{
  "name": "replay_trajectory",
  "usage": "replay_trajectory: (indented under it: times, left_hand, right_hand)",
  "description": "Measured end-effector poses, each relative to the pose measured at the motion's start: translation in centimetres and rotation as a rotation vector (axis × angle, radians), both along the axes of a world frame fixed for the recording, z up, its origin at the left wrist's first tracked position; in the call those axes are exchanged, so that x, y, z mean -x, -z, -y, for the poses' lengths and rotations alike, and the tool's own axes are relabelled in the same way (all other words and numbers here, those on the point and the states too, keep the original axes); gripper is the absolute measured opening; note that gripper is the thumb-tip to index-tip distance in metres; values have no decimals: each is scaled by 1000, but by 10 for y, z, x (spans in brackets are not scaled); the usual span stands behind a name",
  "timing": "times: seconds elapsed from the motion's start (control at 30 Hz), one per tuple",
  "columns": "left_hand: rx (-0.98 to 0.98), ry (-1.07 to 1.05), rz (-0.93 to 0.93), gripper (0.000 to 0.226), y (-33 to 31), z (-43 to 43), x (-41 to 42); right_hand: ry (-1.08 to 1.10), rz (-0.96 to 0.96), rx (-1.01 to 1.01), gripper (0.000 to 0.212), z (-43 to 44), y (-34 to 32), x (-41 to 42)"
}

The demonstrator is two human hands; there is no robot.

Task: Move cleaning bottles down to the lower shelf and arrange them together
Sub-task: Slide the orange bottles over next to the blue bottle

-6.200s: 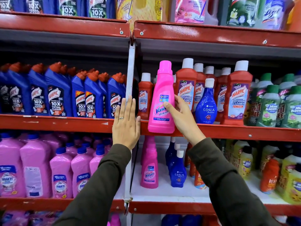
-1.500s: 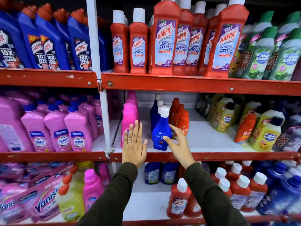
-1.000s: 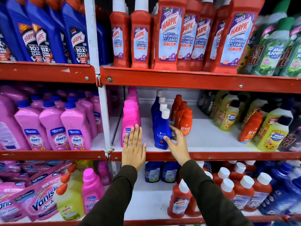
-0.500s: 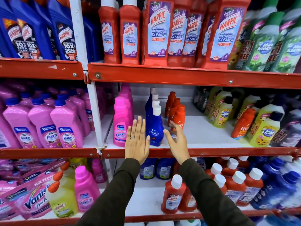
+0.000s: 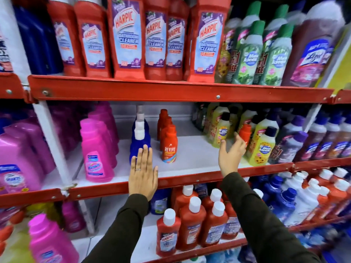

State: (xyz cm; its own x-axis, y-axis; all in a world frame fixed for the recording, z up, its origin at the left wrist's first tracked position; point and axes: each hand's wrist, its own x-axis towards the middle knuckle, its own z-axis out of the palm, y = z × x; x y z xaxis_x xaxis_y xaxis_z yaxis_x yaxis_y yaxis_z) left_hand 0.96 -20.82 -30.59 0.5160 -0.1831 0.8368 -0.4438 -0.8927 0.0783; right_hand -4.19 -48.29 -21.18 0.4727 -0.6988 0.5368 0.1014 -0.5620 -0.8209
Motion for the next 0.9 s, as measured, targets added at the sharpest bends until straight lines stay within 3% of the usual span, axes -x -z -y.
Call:
replay_trajectory:
  times: [0.17,0.33,0.5,0.63,0.9]
  left_hand:
    - [-21,-33,9,76,2,-1,-2]
    - [-30,-41,25,75,2,-1,-2]
    - [-35,-52,23,75,2,-1,-2]
    - [-45,-60,23,75,1,-1,-1]
    - [-35,-63,1,74,-1,-2,2]
  right_hand:
    - [154,-162,-79,72,50,-13,-18]
    - [139,-270,-117,70,83,-8,-39]
    - [143,-274,-124,54,96,-11,-44]
    - [108,-245,-142,53,95,-14,-41]
    - [-118,-97,-122,50,41,-29,-22]
